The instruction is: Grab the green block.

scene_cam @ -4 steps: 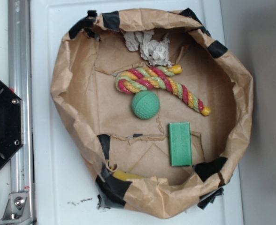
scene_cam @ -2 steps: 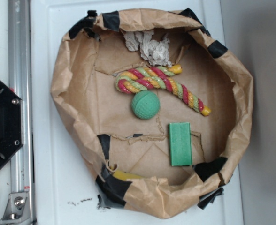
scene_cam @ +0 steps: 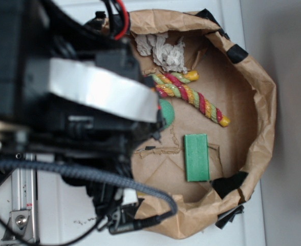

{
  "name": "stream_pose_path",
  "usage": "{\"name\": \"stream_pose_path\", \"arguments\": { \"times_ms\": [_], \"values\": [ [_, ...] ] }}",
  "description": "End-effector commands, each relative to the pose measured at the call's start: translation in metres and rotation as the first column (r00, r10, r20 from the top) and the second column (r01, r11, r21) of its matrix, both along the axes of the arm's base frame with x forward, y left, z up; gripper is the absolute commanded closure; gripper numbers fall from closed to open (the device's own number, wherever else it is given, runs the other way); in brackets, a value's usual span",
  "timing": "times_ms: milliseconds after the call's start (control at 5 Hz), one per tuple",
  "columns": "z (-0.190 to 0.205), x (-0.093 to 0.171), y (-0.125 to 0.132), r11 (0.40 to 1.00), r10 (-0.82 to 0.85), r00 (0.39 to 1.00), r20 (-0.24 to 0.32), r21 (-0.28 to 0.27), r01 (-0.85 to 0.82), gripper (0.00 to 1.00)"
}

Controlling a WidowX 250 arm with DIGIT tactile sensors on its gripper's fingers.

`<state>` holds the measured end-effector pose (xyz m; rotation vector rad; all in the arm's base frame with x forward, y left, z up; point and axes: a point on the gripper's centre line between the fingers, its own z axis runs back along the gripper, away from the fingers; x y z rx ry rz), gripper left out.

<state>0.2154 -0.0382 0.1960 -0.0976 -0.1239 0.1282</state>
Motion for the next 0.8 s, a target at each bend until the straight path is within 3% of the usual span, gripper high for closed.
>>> {"name": "stream_pose_path", "arguments": {
  "times_ms": [0,200,400,600],
  "values": [
    [-0.068,0.041,0.017,0.875,0.474,0.878,0.064,0.082,-0.478,0.00],
    [-0.071,0.030,0.018,0.826,0.548,0.833,0.079,0.105,-0.554,0.00],
    [-0.081,0.035,0.014,0.754,0.652,0.754,0.083,0.040,-0.656,0.00],
    [-0.092,0.047,0.017,0.714,0.699,0.713,0.055,-0.021,-0.699,0.00]
  ]
}}
